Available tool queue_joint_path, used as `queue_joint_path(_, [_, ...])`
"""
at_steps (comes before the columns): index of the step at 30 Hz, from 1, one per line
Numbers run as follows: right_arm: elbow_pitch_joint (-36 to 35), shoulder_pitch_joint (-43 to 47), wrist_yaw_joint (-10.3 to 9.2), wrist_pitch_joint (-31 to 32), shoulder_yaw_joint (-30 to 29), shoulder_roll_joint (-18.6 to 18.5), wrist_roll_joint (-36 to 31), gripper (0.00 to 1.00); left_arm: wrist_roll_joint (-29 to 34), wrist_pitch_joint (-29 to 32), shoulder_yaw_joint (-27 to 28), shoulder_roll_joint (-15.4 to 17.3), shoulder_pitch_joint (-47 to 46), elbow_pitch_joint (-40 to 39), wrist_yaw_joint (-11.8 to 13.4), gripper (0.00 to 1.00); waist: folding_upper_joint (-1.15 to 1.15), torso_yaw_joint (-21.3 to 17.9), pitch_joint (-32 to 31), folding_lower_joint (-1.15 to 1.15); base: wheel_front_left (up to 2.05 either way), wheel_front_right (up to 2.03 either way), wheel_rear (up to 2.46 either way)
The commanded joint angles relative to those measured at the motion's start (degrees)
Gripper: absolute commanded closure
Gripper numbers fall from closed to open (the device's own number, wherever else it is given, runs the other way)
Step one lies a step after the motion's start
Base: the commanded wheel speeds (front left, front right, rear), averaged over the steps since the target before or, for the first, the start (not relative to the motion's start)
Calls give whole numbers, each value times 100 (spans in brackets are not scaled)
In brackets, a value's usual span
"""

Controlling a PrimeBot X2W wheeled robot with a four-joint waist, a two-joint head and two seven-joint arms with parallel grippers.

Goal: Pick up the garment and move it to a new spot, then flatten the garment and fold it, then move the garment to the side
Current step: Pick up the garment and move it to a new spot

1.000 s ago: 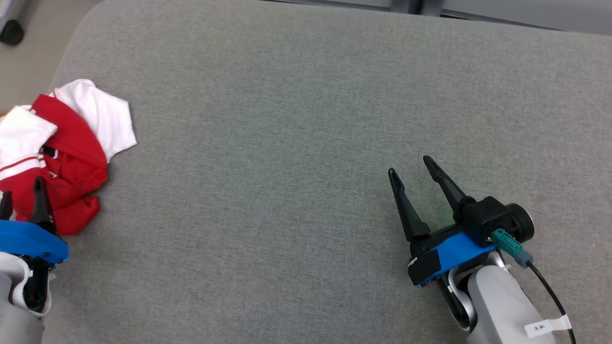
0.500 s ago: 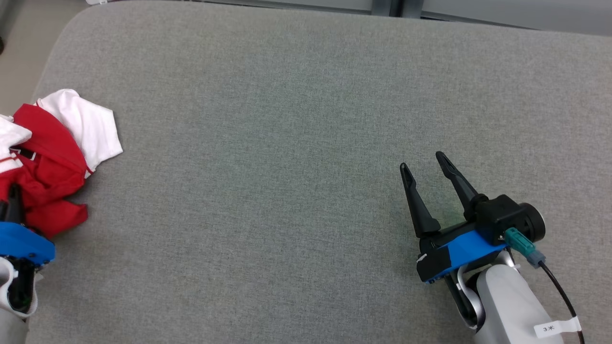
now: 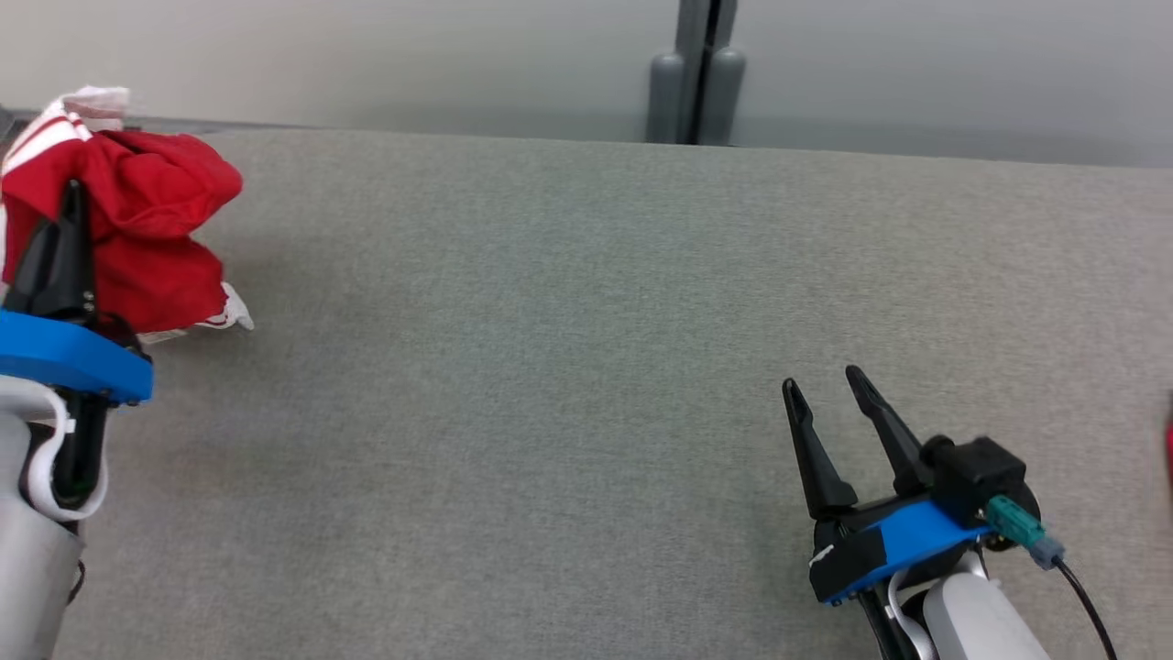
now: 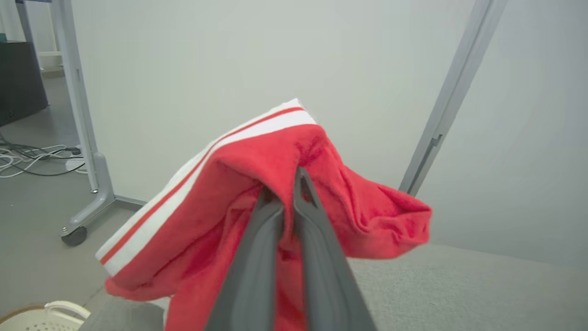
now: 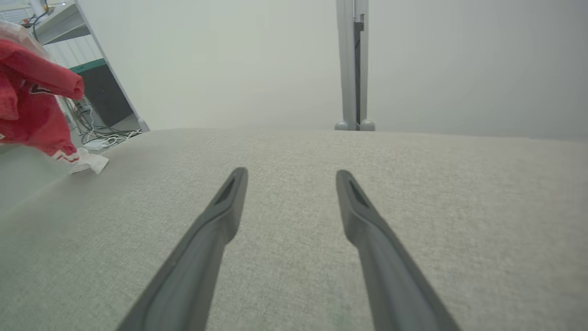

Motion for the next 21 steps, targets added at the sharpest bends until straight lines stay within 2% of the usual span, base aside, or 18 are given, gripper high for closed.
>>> queue_joint_path(1, [8,119,0,-20,-2,-28,43,0,80,-25,-27,-88,96,-85,-8,100,1,-369,-316,1,0,0,0])
queue_joint_path(5, [-35,260,0,-20,35,-26,121,0,304,-25,-148,-314,221,-405,-8,100,1,-886,-438,1,0,0,0])
queue_joint_path(12, [-163,380,0,-21,144,-23,159,0,488,-26,-465,-893,444,-810,-9,100,1,-1829,-380,1,0,0,0])
queue_joint_path(17, [-265,470,1,-20,174,-21,183,0,534,-26,-740,-1344,576,-1091,-9,100,1,-2336,-276,1,0,0,0])
queue_joint_path(21, [-319,551,0,-20,150,-22,197,0,592,-26,-978,-1625,730,-1203,-9,100,1,-2563,-225,1,0,0,0])
